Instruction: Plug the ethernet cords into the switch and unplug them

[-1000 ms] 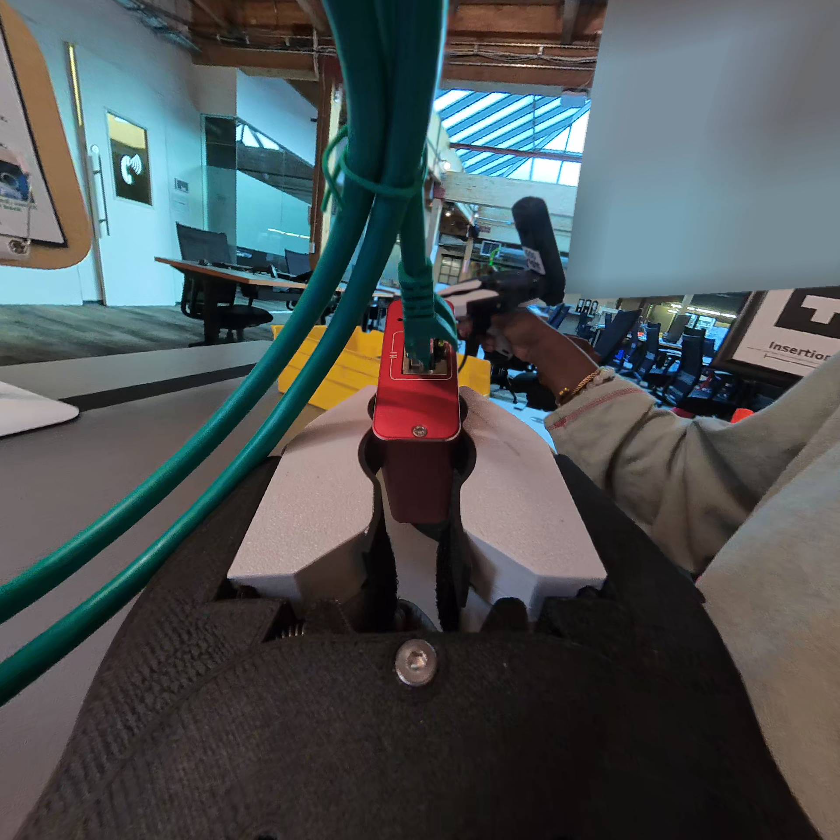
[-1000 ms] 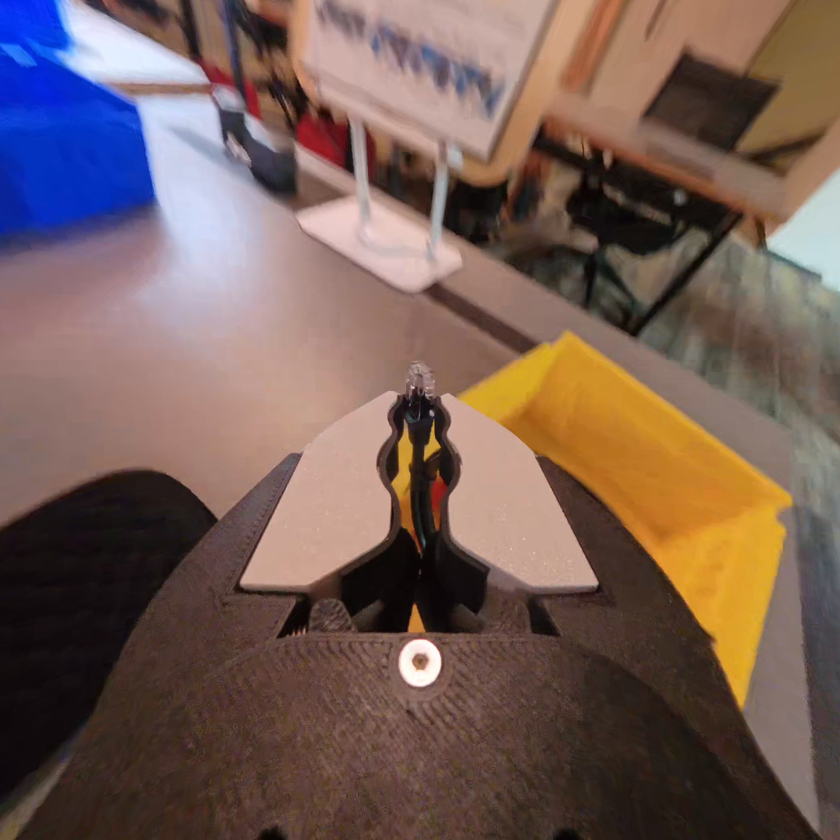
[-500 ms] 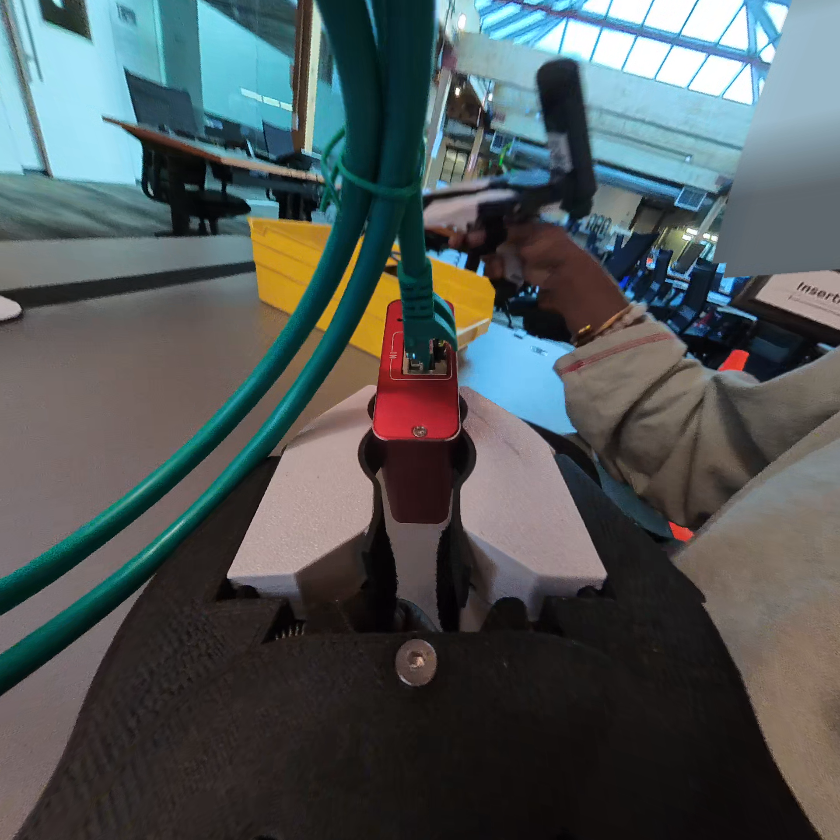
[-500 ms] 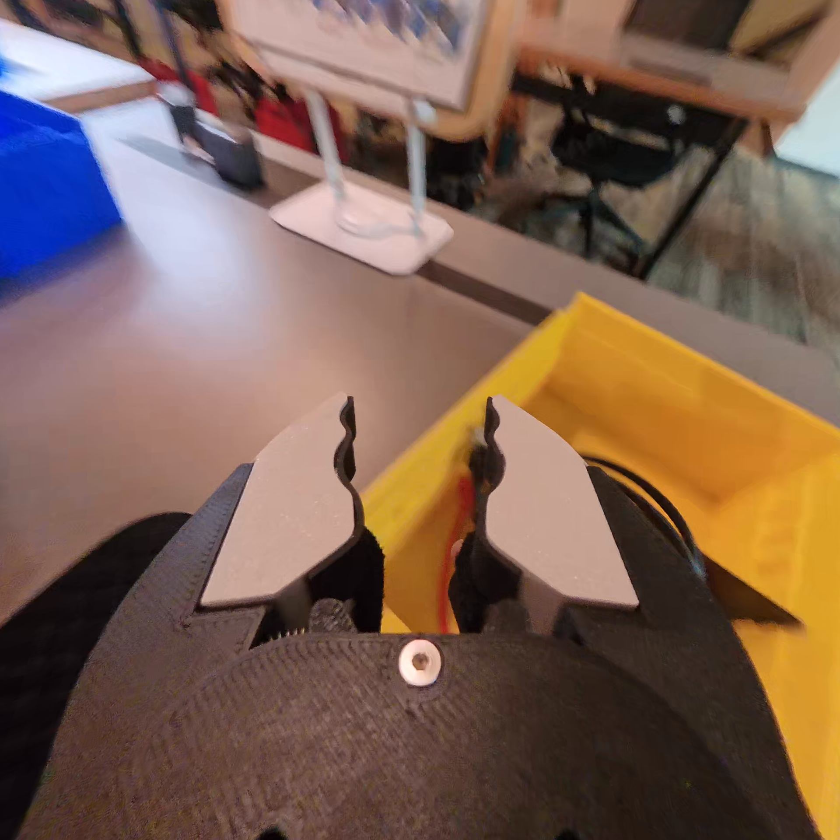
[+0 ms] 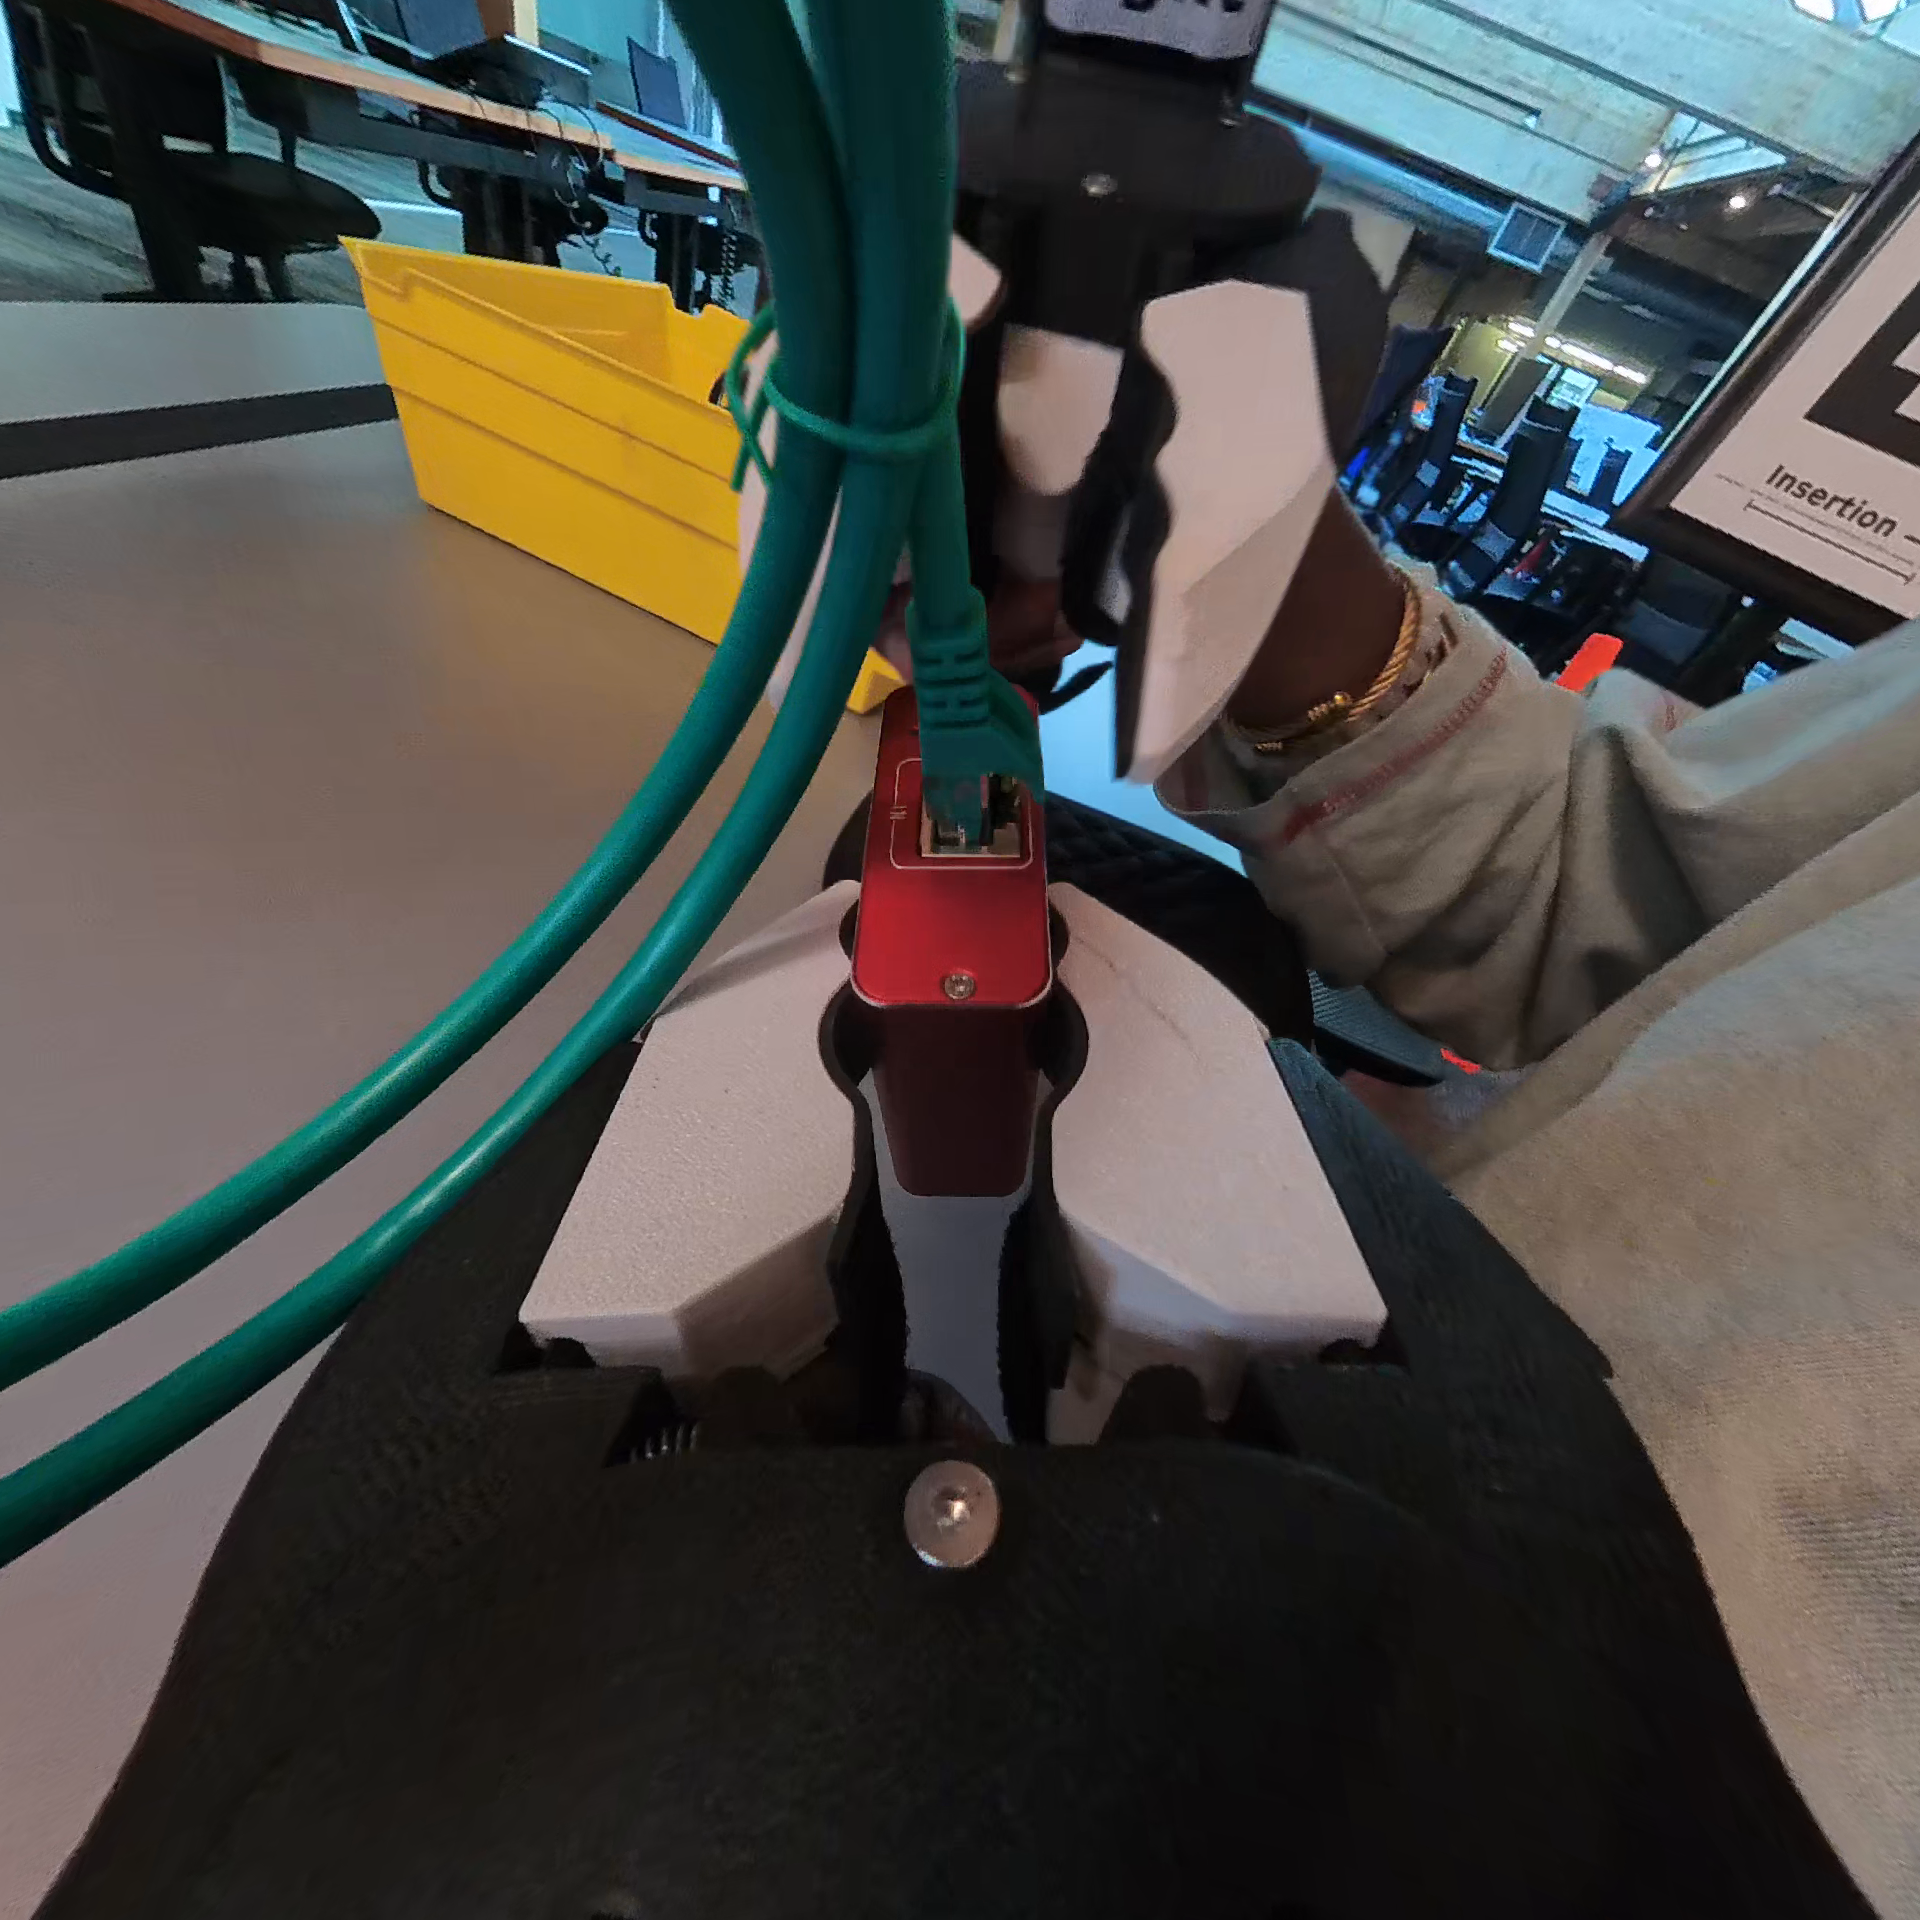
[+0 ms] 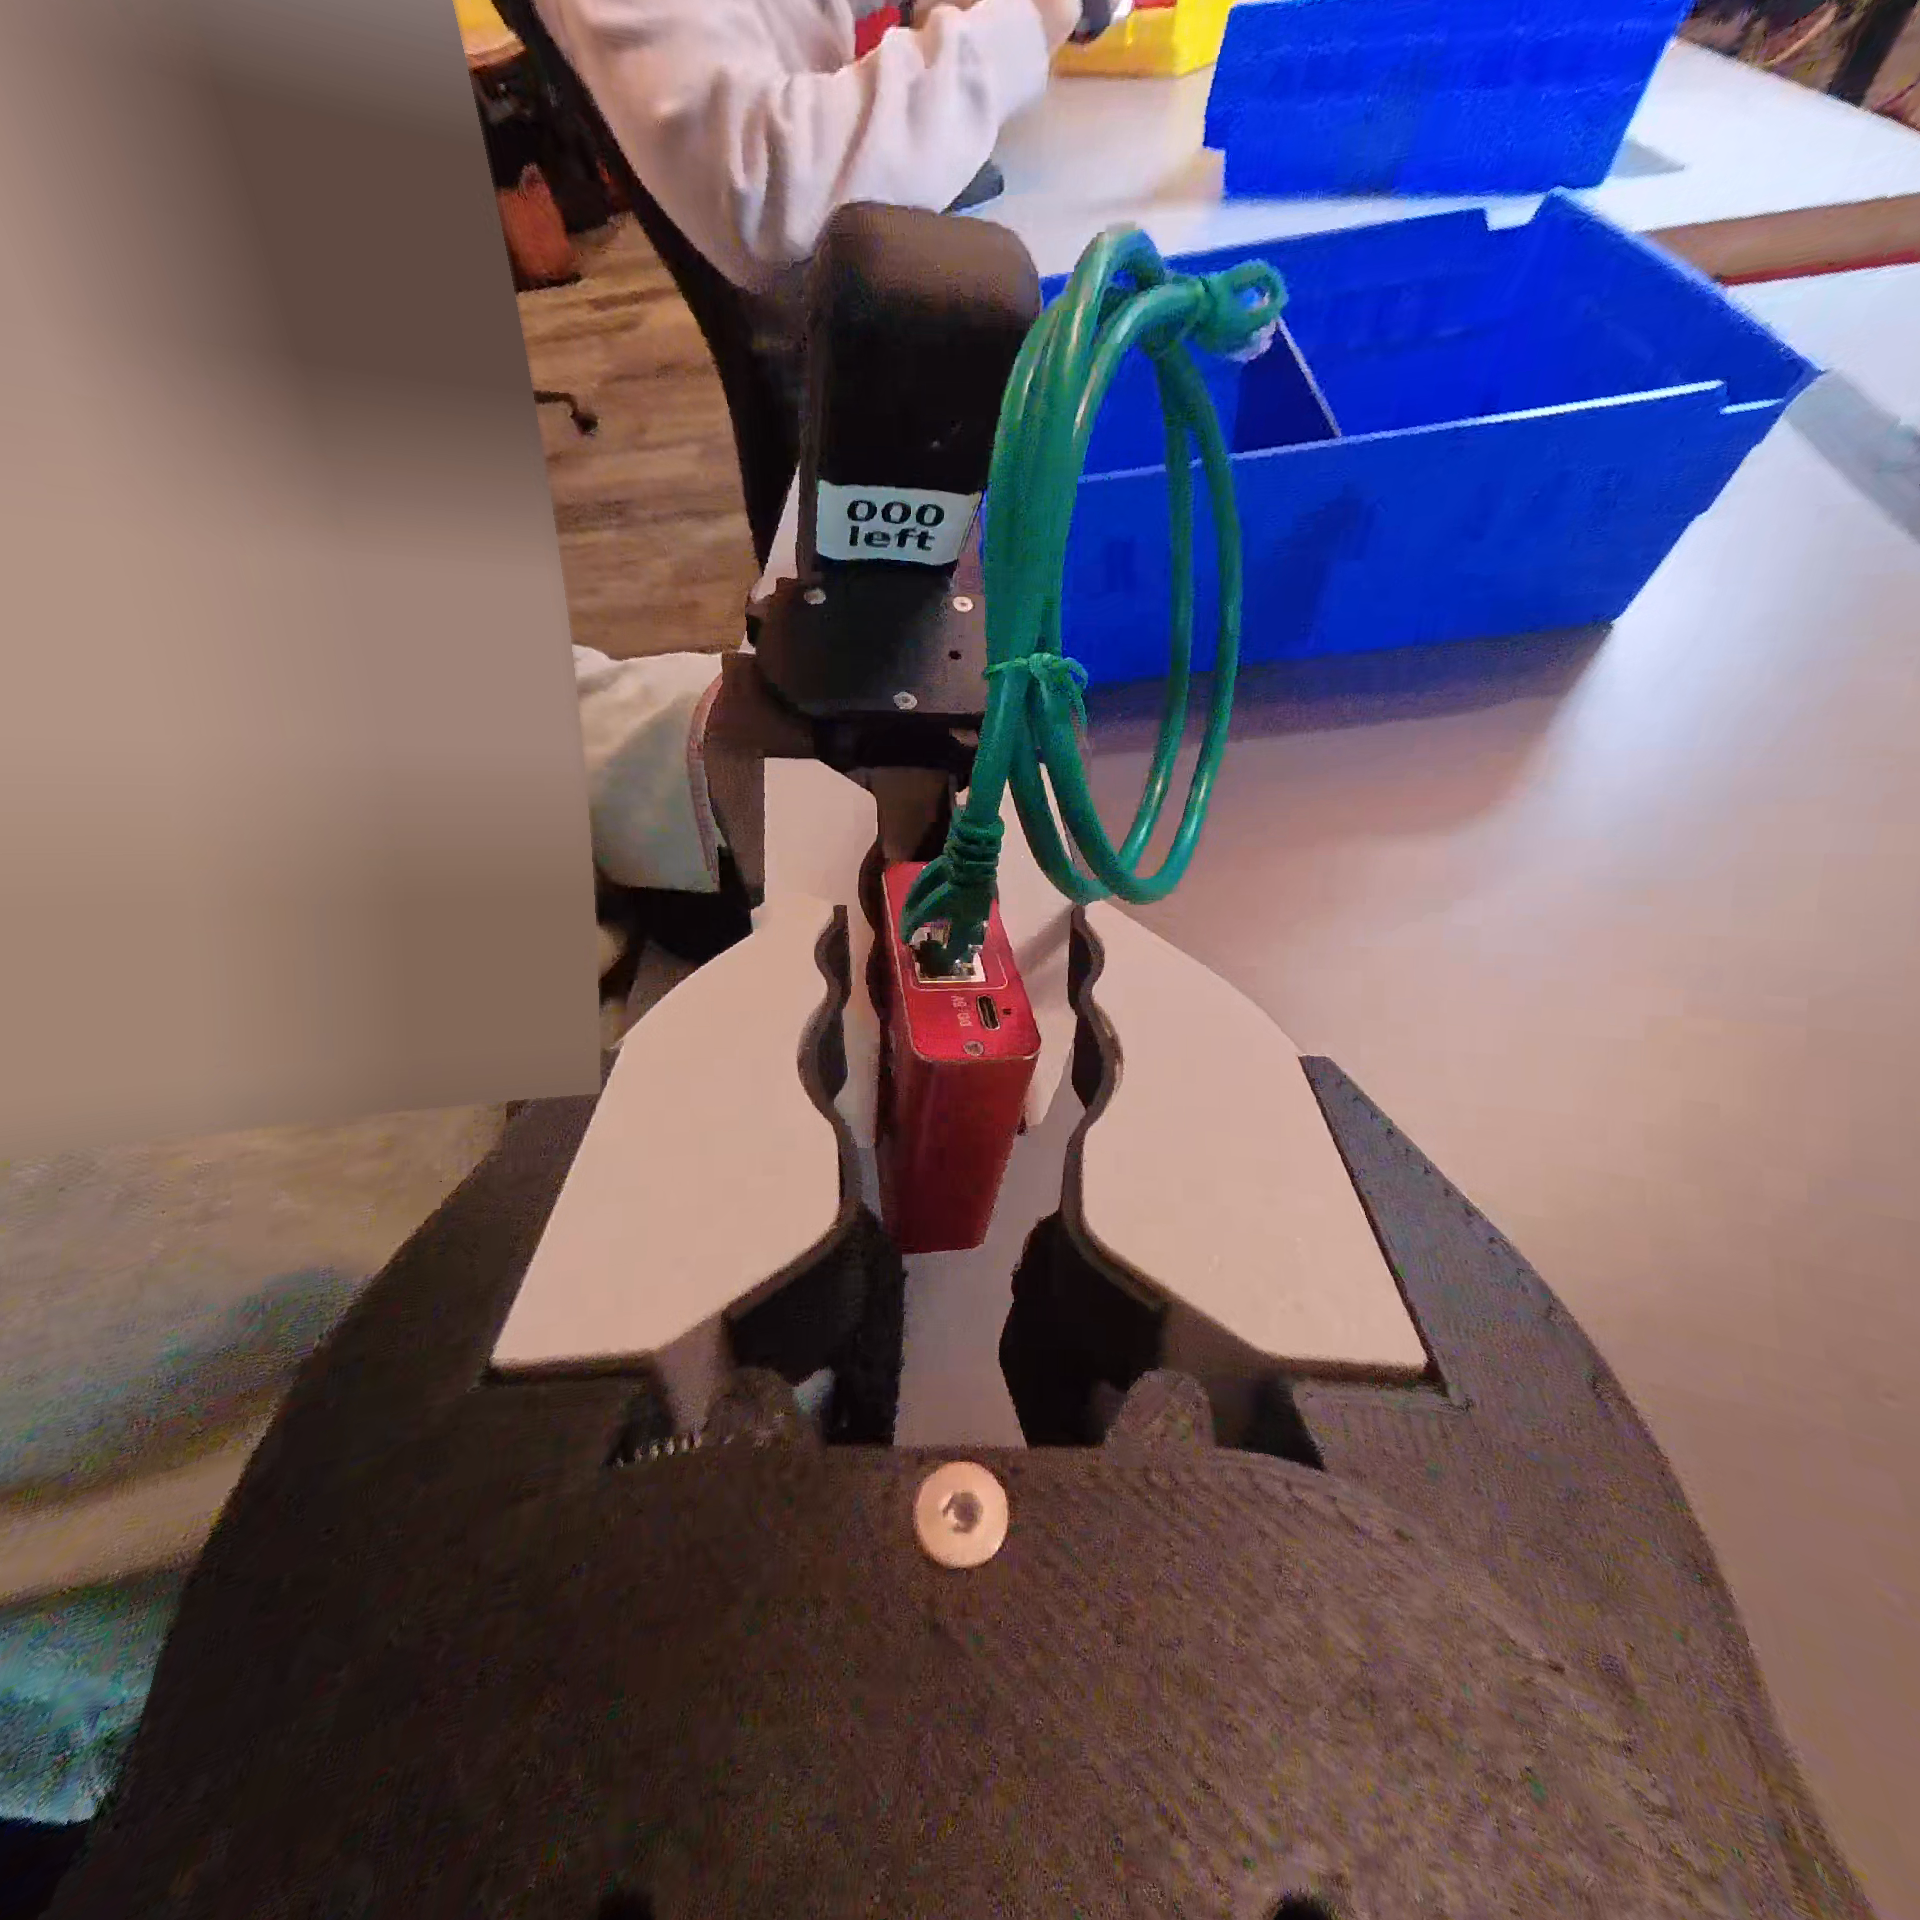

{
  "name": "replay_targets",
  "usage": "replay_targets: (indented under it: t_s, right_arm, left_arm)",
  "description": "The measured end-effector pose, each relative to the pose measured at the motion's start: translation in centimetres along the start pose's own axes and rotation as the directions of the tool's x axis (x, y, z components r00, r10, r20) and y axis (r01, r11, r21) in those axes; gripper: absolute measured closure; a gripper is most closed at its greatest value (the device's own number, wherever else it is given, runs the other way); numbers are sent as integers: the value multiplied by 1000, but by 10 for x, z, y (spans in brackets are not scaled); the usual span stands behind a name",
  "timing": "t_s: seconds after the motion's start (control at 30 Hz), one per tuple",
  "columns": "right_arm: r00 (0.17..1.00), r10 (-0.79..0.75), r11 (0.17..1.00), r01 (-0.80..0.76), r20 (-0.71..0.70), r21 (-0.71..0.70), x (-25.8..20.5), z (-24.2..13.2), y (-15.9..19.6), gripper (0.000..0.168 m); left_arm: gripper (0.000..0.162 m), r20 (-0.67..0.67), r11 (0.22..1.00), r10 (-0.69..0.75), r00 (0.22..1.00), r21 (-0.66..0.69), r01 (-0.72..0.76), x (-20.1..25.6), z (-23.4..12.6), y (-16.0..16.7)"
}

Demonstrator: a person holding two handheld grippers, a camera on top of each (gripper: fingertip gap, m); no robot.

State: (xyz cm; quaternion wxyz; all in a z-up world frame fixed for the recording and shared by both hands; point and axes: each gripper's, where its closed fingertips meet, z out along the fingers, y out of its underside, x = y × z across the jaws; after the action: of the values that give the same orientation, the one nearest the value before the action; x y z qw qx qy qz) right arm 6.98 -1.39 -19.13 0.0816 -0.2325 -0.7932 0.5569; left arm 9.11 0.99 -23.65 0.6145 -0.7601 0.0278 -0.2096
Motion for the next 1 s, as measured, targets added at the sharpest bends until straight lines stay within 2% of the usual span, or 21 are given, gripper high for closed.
replay_targets:
  t_s: [0.07, 0.2, 0.37, 0.47, 0.7, 0.8, 1.0]
  right_arm:
    - [1000, 8, 1000, -8, 17, -25, 2, 4, 7, 132]
    - [995, 32, 999, -32, 100, -2, -6, 6, 8, 152]
    - [996, -47, 997, 42, 81, 63, -4, 5, 12, 153]
    - [995, -95, 989, 91, 31, 113, -2, 5, 19, 154]
    - [950, -251, 956, 273, -186, 110, 4, 3, 31, 152]
    - [937, -255, 941, 297, -237, 160, 1, 2, 27, 153]
    - [933, -152, 918, 256, -327, 304, -1, 0, 18, 153]
  left_arm:
    - [133, -5, 1000, 6, 1000, -12, -6, 1, 1, 2]
    - [133, -5, 999, 12, 1000, -39, -12, 2, 3, 5]
    - [134, 16, 998, 5, 1000, -62, -4, -1, 4, 9]
    - [134, 13, 994, -13, 1000, -112, 14, -2, 7, 17]
    - [134, 26, 984, -37, 999, -175, 41, -5, 11, 26]
    - [133, -11, 988, -40, 999, -151, 38, -1, 11, 23]
    - [133, -80, 991, -76, 994, -120, 66, 5, 8, 17]
